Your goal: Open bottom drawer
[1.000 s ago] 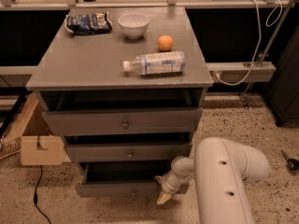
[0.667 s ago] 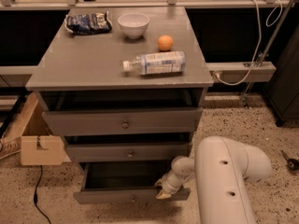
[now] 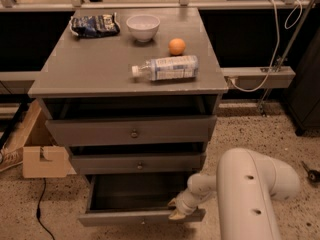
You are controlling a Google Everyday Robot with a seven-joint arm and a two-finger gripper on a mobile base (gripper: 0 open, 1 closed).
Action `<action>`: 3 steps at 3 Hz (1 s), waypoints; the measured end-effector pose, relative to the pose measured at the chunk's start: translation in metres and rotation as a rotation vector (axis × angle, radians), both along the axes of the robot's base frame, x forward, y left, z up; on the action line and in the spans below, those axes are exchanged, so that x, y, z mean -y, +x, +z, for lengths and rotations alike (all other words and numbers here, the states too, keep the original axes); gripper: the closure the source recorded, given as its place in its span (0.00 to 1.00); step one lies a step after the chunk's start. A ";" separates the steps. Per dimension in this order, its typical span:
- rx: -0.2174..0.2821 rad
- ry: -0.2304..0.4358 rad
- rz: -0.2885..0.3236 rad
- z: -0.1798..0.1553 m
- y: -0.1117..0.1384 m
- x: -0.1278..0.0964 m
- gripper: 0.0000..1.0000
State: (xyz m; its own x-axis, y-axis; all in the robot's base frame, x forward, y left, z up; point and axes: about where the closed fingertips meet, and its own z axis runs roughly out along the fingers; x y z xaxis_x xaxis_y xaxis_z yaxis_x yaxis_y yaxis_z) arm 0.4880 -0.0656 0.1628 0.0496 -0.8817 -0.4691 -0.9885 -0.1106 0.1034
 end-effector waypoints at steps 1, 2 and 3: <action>0.000 0.000 0.000 0.000 0.000 -0.002 1.00; -0.032 0.039 0.000 -0.002 -0.025 -0.008 0.97; -0.032 0.039 0.000 -0.002 -0.025 -0.008 0.74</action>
Offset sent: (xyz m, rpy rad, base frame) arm -0.1090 -0.0577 -0.0064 0.1738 0.1011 -0.1480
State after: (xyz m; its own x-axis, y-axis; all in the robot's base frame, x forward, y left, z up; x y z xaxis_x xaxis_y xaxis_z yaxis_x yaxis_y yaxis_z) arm 0.4634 -0.0576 0.1608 0.0338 -0.8626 -0.5048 -0.9847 -0.1151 0.1308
